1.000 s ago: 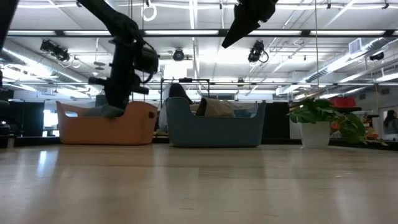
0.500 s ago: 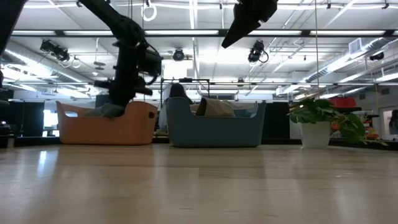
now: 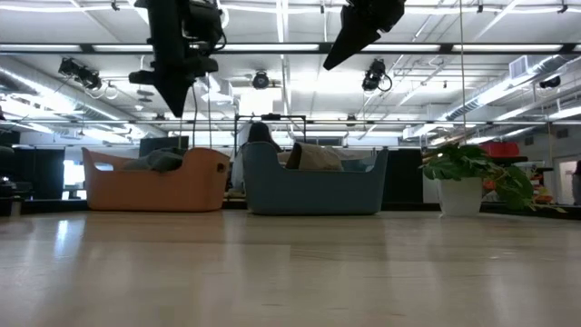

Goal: Pick & Place hat
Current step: Put the gray cap into the orange bin

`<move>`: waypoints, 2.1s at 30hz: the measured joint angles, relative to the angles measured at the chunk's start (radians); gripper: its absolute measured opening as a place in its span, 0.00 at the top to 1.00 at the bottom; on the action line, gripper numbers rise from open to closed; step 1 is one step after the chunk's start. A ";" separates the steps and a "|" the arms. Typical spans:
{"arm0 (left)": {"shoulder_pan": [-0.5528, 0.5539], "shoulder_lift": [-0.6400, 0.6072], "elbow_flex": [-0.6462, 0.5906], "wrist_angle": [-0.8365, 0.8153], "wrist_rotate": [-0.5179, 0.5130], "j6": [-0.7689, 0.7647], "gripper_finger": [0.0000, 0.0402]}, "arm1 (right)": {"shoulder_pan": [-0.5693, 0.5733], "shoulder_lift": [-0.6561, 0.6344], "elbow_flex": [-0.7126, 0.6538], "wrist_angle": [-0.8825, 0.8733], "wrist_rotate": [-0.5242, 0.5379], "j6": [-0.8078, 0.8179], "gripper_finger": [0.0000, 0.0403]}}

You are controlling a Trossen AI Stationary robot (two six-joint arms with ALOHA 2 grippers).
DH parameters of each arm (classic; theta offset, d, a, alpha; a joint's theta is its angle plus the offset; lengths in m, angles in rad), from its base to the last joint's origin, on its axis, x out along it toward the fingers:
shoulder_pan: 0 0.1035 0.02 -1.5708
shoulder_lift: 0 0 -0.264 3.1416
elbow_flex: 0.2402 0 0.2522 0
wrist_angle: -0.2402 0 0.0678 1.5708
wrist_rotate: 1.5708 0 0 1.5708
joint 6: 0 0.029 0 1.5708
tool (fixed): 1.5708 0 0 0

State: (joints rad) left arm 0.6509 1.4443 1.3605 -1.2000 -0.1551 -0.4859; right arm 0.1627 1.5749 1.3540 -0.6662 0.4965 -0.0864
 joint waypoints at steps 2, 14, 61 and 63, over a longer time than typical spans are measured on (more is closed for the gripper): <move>-0.028 -0.009 0.000 -0.023 0.018 0.000 0.99 | 0.000 0.000 0.000 0.000 0.000 0.000 0.99; -0.111 0.024 -0.171 0.003 0.009 -0.065 1.00 | 0.000 0.000 0.000 0.001 0.000 0.049 0.99; 0.103 0.082 -0.309 0.308 0.174 0.027 1.00 | 0.000 0.000 0.000 0.000 -0.042 0.078 0.99; 0.083 0.042 -0.282 0.274 0.163 0.026 1.00 | 0.000 0.000 0.000 0.000 -0.041 0.064 0.99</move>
State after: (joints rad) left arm 0.7341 1.4867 1.0781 -0.9259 0.0080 -0.4596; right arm 0.1623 1.5749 1.3540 -0.6659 0.4553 -0.0221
